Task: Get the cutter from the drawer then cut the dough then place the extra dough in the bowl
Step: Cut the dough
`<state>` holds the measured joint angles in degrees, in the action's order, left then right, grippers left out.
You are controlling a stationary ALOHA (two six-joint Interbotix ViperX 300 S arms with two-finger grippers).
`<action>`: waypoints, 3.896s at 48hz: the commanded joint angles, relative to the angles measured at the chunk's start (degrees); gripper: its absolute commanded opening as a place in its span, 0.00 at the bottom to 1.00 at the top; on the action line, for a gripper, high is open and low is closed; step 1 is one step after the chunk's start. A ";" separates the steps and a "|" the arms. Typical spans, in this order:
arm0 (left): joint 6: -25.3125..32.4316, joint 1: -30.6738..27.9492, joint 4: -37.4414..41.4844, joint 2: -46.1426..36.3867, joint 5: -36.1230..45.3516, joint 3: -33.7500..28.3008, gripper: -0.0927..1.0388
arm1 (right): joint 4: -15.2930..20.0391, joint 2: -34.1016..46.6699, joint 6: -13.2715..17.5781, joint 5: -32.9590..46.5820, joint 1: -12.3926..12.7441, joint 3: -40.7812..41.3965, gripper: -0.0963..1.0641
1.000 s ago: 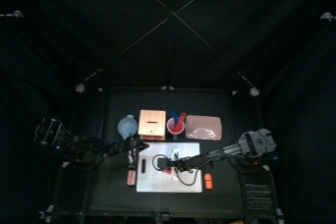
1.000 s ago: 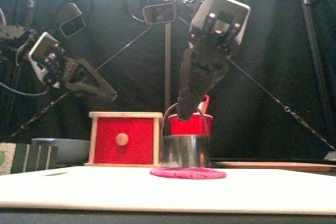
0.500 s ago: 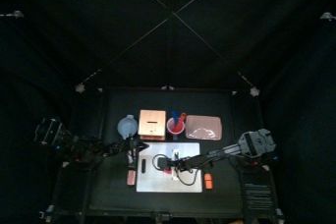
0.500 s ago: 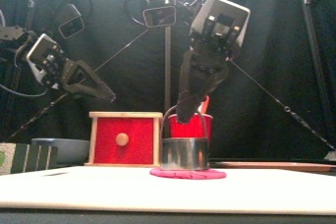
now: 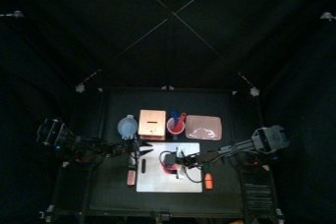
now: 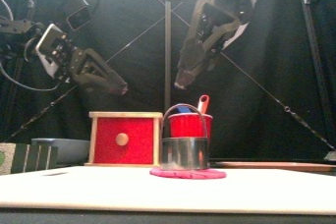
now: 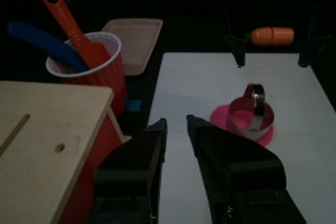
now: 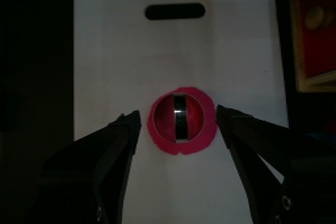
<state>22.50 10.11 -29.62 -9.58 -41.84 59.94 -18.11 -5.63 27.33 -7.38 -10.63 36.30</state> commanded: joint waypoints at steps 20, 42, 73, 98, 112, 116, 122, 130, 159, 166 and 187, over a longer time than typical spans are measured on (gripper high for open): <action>-0.09 2.72 2.99 0.53 -3.60 -3.52 0.63 | 5.19 -3.60 -0.18 16.08 5.19 11.07 0.89; -8.09 10.63 4.57 16.87 -16.26 -7.38 0.67 | 6.24 5.63 -1.32 41.57 5.45 16.96 0.89; -11.16 8.35 6.33 25.40 -16.61 -9.14 0.75 | 12.04 12.74 -3.87 46.67 4.39 15.64 0.88; -11.16 6.86 6.94 26.10 -10.37 -12.13 0.75 | 20.92 12.48 -9.67 43.59 -0.79 15.21 0.88; -11.16 6.94 6.77 26.02 -9.84 -12.13 0.74 | 20.48 11.51 -9.76 43.51 -0.79 15.03 0.81; -11.16 7.03 6.86 26.02 -9.49 -12.13 0.74 | 20.48 11.25 -9.76 43.59 -0.79 15.03 0.74; -11.16 7.03 6.86 26.02 -9.05 -12.13 0.74 | 20.48 11.25 -9.67 43.51 -0.70 14.94 0.68; -11.16 7.03 6.86 26.02 -8.96 -12.22 0.74 | 20.21 11.16 -9.84 41.66 -0.53 14.94 0.68; -10.90 6.68 6.94 25.05 -8.44 -13.01 0.74 | 17.40 8.44 -10.90 37.27 2.55 14.85 0.68; -10.90 6.68 6.94 25.05 -8.53 -13.10 0.74 | 16.26 8.88 -10.81 36.74 4.39 14.68 0.68; -10.81 6.33 6.94 25.05 -8.26 -13.10 0.74 | 16.52 7.82 -10.46 35.07 3.96 14.68 0.68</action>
<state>11.60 16.79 -22.76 17.14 -50.01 47.81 -1.67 4.48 16.79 27.77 -6.33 51.50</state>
